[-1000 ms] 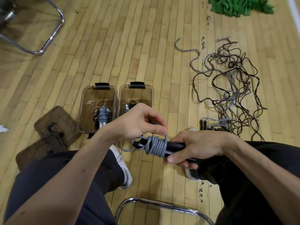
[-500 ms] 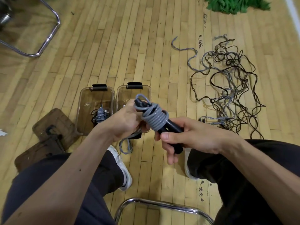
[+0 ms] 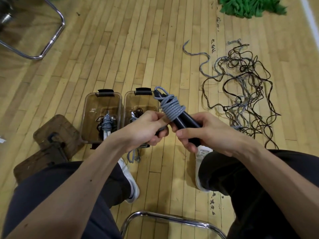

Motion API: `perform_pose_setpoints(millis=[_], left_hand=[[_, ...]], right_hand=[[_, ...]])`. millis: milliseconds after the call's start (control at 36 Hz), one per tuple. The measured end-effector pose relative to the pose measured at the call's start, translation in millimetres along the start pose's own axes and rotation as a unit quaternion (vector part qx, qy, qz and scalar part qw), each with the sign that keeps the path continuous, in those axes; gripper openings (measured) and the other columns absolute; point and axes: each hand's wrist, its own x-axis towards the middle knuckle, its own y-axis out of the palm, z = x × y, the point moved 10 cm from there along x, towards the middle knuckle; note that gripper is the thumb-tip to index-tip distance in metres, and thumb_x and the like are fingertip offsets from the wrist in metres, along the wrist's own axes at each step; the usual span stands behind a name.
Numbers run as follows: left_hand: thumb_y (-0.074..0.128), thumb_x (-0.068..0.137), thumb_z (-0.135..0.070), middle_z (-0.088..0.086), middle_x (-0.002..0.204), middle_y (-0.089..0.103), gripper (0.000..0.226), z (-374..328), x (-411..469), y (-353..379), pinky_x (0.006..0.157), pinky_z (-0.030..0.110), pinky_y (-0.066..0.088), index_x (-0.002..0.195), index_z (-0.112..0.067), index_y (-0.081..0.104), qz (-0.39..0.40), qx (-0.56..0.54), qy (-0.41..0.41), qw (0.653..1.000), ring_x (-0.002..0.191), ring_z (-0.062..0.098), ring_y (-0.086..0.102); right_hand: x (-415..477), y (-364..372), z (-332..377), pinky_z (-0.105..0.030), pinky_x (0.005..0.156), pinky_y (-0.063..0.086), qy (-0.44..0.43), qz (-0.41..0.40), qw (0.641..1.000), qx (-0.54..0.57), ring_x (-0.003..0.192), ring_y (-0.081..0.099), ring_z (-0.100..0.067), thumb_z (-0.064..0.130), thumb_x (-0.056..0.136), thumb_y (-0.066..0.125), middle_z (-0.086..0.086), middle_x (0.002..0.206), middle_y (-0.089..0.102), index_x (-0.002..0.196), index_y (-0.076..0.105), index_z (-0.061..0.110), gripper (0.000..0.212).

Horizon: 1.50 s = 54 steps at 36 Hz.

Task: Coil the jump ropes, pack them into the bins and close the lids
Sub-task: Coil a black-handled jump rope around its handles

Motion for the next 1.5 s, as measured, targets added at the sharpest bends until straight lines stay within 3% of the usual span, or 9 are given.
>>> perform_pose_setpoints(millis=[167,333,611,833,917,1056,1194,1389,1500], left_hand=[[0.039,0.107,-0.036,0.001,0.064,0.049,0.039,3.7,0.9,-3.3,0.042,0.019,0.033,0.11,-0.003,0.06,-0.024,0.057,0.003,0.998,0.046,0.008,0.039],[0.038,0.108,-0.03,-0.001,0.07,0.057,0.025,7.8,-0.6,0.3,0.05,0.02,0.041,0.101,-0.023,0.061,-0.006,0.139,0.016,0.99,0.054,0.007,0.048],[0.048,0.105,-0.033,-0.004,0.066,0.064,0.016,18.5,3.2,-1.7,0.057,0.023,0.048,0.109,-0.024,0.06,-0.017,0.221,0.006,0.975,0.057,0.01,0.062],[0.049,0.103,-0.038,-0.003,0.074,0.062,0.025,-7.2,-5.6,-7.8,0.059,0.028,0.045,0.11,-0.02,0.064,-0.107,0.434,0.092,0.89,0.061,0.011,0.059],[0.047,0.104,-0.04,-0.006,0.069,0.058,0.025,-19.0,-10.2,-3.5,0.057,0.024,0.034,0.108,-0.022,0.064,-0.116,0.492,0.139,0.852,0.059,0.007,0.052],[0.045,0.102,-0.046,-0.003,0.081,0.066,0.037,-38.3,-19.8,0.0,0.075,0.037,0.05,0.104,-0.017,0.068,-0.123,0.555,0.227,0.791,0.076,0.016,0.06],[0.044,0.093,-0.046,-0.001,0.076,0.065,0.047,-60.5,-38.4,8.8,0.052,0.036,0.055,0.089,-0.011,0.076,-0.144,0.538,0.36,0.748,0.063,0.02,0.064],[0.052,0.08,-0.064,-0.009,0.083,0.061,0.052,-39.4,-21.4,6.2,0.07,0.029,0.048,0.089,-0.017,0.071,-0.084,0.543,0.261,0.794,0.074,0.008,0.055],[0.061,0.077,-0.067,-0.01,0.08,0.06,0.05,-28.4,-14.5,14.6,0.067,0.026,0.044,0.086,-0.019,0.072,-0.049,0.528,0.232,0.815,0.075,0.008,0.055]], right_hand=[[1.6,-6.3,-9.6,-0.026,0.058,0.049,0.03,-0.022,0.999,-0.013,0.06,0.055,-0.018,0.012,0.094,0.067,-0.007,0.075,0.062,0.111,0.061,-0.007,0.027],[5.7,-19.6,-11.0,-0.025,0.054,0.049,0.03,-0.102,0.994,-0.011,0.057,0.055,-0.015,0.011,0.095,0.066,-0.007,0.072,0.06,0.098,0.064,0.001,0.011],[5.7,-47.1,-20.1,-0.028,0.057,0.053,0.048,-0.207,0.974,-0.083,0.058,0.061,-0.014,0.014,0.096,0.066,-0.008,0.076,0.065,0.098,0.063,0.004,0.01],[3.7,-56.0,-31.0,-0.028,0.057,0.052,0.086,-0.22,0.964,-0.125,0.057,0.06,-0.013,0.014,0.096,0.066,-0.008,0.075,0.064,0.099,0.063,0.004,0.011],[4.1,-54.1,-34.3,-0.029,0.059,0.052,0.101,-0.207,0.965,-0.128,0.058,0.059,-0.015,0.013,0.096,0.066,-0.007,0.075,0.063,0.099,0.063,0.003,0.011],[6.5,-45.3,-41.7,-0.026,0.053,0.05,0.121,-0.174,0.969,-0.13,0.052,0.058,-0.013,0.012,0.096,0.067,-0.005,0.069,0.062,0.096,0.061,0.004,0.01],[7.3,-25.3,-54.4,-0.026,0.052,0.05,0.163,-0.085,0.974,-0.129,0.053,0.056,-0.014,0.011,0.095,0.067,-0.005,0.069,0.062,0.102,0.061,0.001,0.013],[-6.8,10.8,-78.8,-0.025,0.053,0.05,0.25,0.105,0.942,-0.197,0.052,0.057,-0.014,0.01,0.094,0.068,-0.004,0.069,0.062,0.088,0.063,0.009,0.009],[-14.4,24.7,-84.9,-0.024,0.052,0.048,0.269,0.168,0.926,-0.206,0.051,0.055,-0.013,0.01,0.094,0.069,-0.002,0.065,0.061,0.086,0.063,0.011,0.01]])
